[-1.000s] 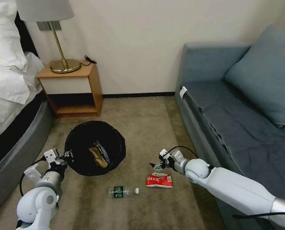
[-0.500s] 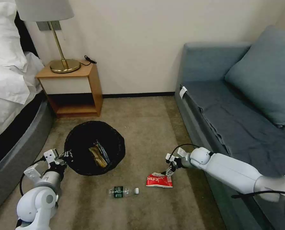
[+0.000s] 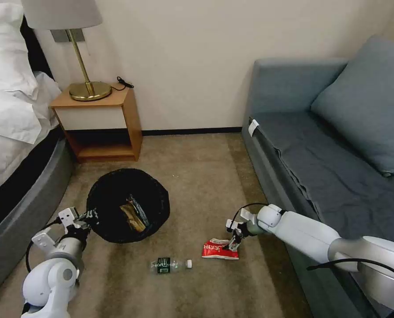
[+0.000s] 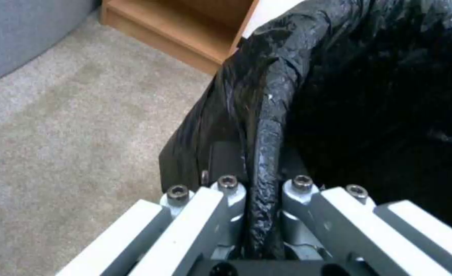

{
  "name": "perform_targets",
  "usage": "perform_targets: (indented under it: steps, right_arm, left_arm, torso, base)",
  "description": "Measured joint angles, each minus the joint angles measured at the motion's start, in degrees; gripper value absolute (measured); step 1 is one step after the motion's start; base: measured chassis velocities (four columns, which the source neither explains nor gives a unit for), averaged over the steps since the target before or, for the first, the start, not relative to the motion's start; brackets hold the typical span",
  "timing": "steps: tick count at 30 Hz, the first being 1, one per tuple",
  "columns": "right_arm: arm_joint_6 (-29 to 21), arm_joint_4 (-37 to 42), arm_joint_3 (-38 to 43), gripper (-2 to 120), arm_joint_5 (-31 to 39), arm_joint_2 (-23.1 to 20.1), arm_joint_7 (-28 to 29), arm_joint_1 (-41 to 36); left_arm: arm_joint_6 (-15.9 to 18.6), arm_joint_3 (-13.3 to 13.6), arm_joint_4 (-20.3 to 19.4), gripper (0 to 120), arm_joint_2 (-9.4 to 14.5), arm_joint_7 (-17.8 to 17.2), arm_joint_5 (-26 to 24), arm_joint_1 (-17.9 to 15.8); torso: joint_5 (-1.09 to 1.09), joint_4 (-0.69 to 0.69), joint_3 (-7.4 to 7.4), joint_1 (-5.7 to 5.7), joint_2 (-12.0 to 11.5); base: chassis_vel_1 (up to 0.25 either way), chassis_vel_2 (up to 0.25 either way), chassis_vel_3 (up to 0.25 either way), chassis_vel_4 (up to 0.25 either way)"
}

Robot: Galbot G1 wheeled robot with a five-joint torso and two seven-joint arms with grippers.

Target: Pick up the trash bin, then pick up the garbage on the floor and place it into the trash bin.

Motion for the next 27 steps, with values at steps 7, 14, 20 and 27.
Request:
perform_targets:
  steps: [7, 14, 20, 27]
  right_arm:
    - [0.2, -2.2, 1.0, 100, -0.3, 2.5, 1.5, -1.5]
    - [0.4, -4.3, 2.3, 100, -1.3, 4.5, 2.5, -2.7]
    - [0.5, -5.2, 3.4, 100, -2.3, 5.3, 3.8, -3.5]
    - [0.4, -5.1, 4.1, 84, -2.6, 5.3, 5.6, -4.0]
  left_arm:
    - [-0.5, 0.0, 0.7, 3, 0.5, 0.2, -0.2, 0.0]
    - [-0.8, -0.1, 1.2, 3, 1.2, 0.4, -0.7, 0.0]
    - [-1.0, -0.4, 1.5, 3, 1.9, 0.4, -1.0, 0.1]
    - [-1.0, -0.1, 1.6, 3, 2.0, 0.4, -0.9, -0.3]
  torso:
    - [0.00, 0.00, 0.00, 0.00, 0.0]
    - [0.00, 0.00, 0.00, 0.00, 0.0]
    - [0.01, 0.00, 0.00, 0.00, 0.0]
    - [-0.01, -0.01, -0.01, 0.00, 0.0]
  base:
    - [0.000, 0.000, 0.000, 0.000]
    - [0.000, 0.000, 0.000, 0.000]
    - [0.000, 0.000, 0.000, 0.000]
    - [0.000, 0.000, 0.000, 0.000]
